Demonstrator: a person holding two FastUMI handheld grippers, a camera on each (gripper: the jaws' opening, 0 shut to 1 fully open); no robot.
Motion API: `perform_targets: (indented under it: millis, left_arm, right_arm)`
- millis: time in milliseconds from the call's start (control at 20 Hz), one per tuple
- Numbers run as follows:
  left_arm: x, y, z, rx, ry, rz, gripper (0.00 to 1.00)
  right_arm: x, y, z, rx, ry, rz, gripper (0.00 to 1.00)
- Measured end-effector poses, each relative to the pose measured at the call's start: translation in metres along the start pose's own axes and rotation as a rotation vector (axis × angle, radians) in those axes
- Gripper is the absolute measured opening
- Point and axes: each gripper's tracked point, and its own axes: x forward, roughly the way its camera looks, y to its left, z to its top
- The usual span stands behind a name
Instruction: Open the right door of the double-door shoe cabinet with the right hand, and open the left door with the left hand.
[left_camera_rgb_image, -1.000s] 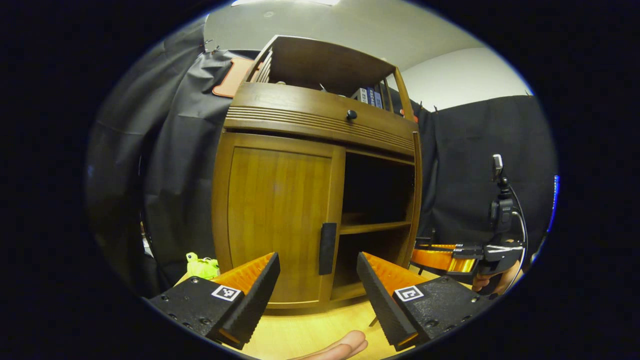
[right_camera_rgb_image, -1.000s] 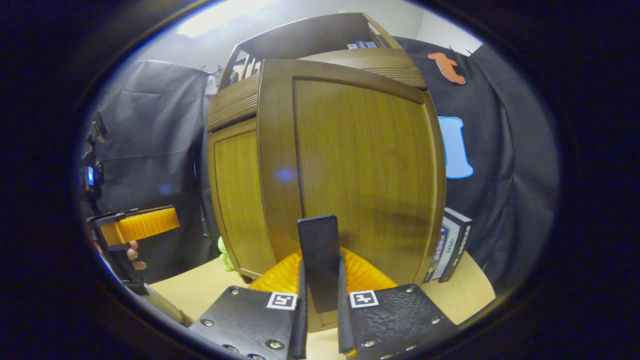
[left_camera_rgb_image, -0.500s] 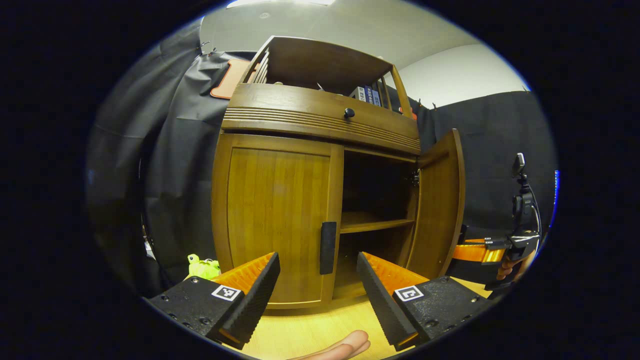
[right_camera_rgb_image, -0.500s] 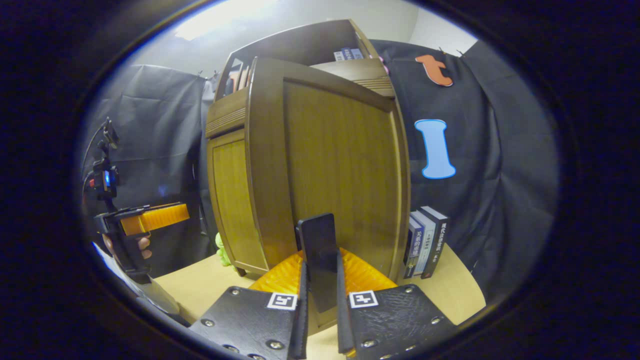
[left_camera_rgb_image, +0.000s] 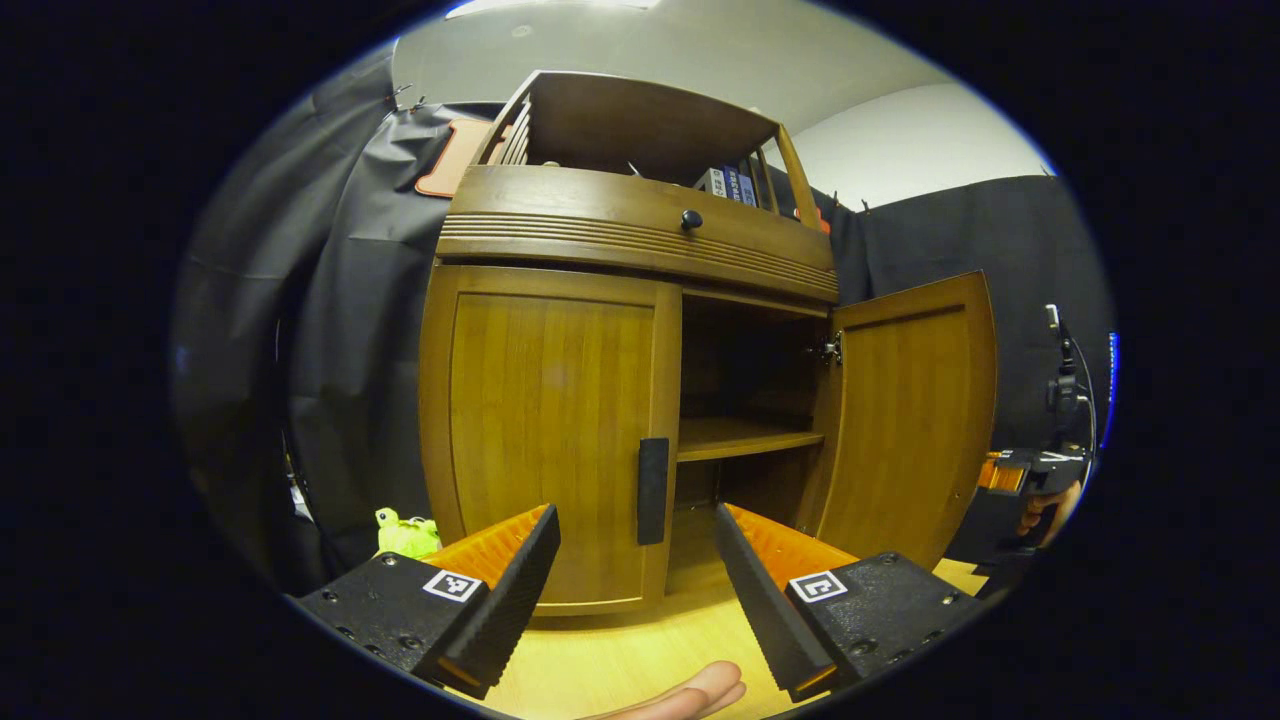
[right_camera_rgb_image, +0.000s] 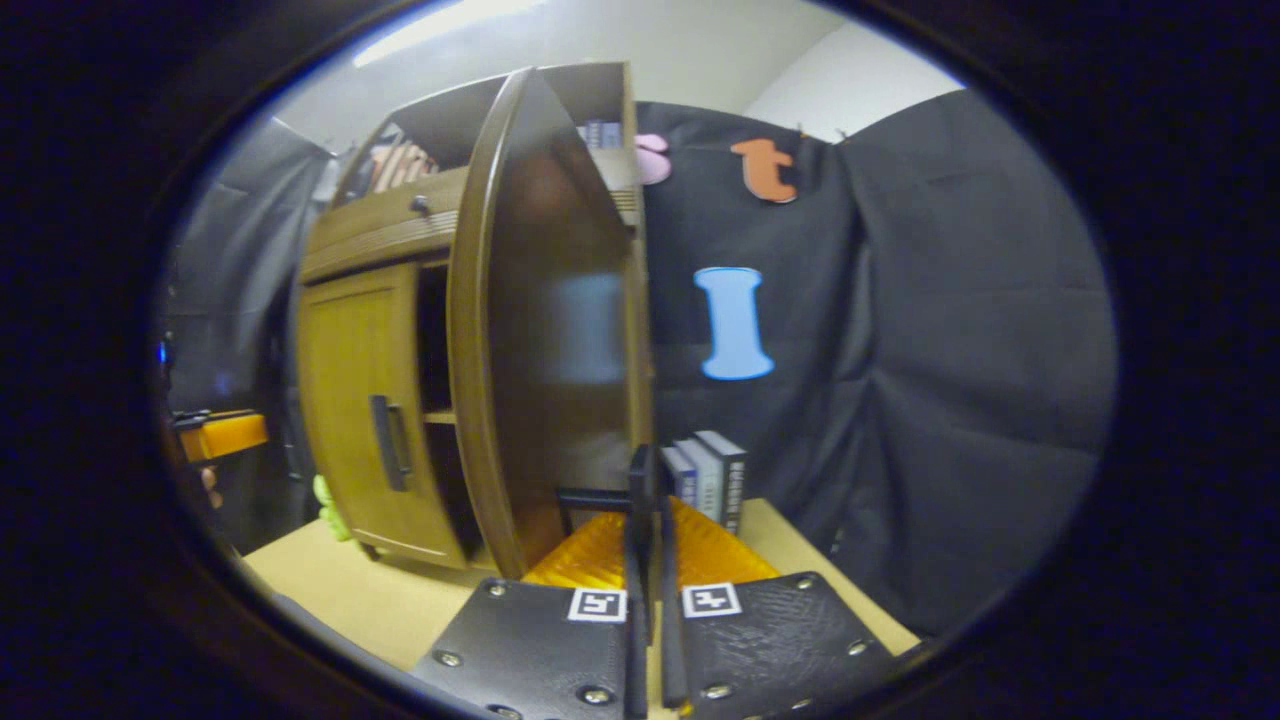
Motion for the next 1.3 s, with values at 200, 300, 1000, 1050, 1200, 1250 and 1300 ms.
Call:
perform_targets:
  millis: [200, 300, 1000, 1050, 1200, 1250, 1300]
  left_arm:
    - [-0.001, 0.002, 0.005, 0.005, -0.018, 0.004, 0.92]
    - [0.0, 0.003, 0.004, 0.006, -0.017, 0.008, 0.96]
    - [0.023, 0.004, -0.015, 0.02, 0.027, 0.027, 0.92]
    - [0.024, 0.003, -0.014, 0.022, 0.021, 0.027, 0.96]
    - [0.026, -0.002, -0.019, 0.036, 0.028, 0.04, 0.92]
    - [0.025, -0.003, -0.021, 0.042, 0.033, 0.05, 0.92]
    - [0.025, -0.008, -0.021, 0.047, 0.025, 0.045, 0.92]
  right_arm:
    - [0.007, -0.022, -0.001, -0.003, -0.028, 0.022, 0.08]
    - [0.01, -0.031, -0.003, 0.035, -0.033, 0.058, 0.07]
    - [0.02, -0.048, -0.004, 0.018, -0.054, 0.197, 0.12]
    - [0.021, -0.047, -0.005, 0.018, -0.056, 0.2, 0.13]
    - [0.019, -0.053, -0.005, 0.019, -0.072, 0.184, 0.29]
    - [0.019, -0.056, -0.004, 0.021, -0.082, 0.175, 0.39]
    - [0.019, -0.062, -0.004, 0.018, -0.089, 0.157, 0.48]
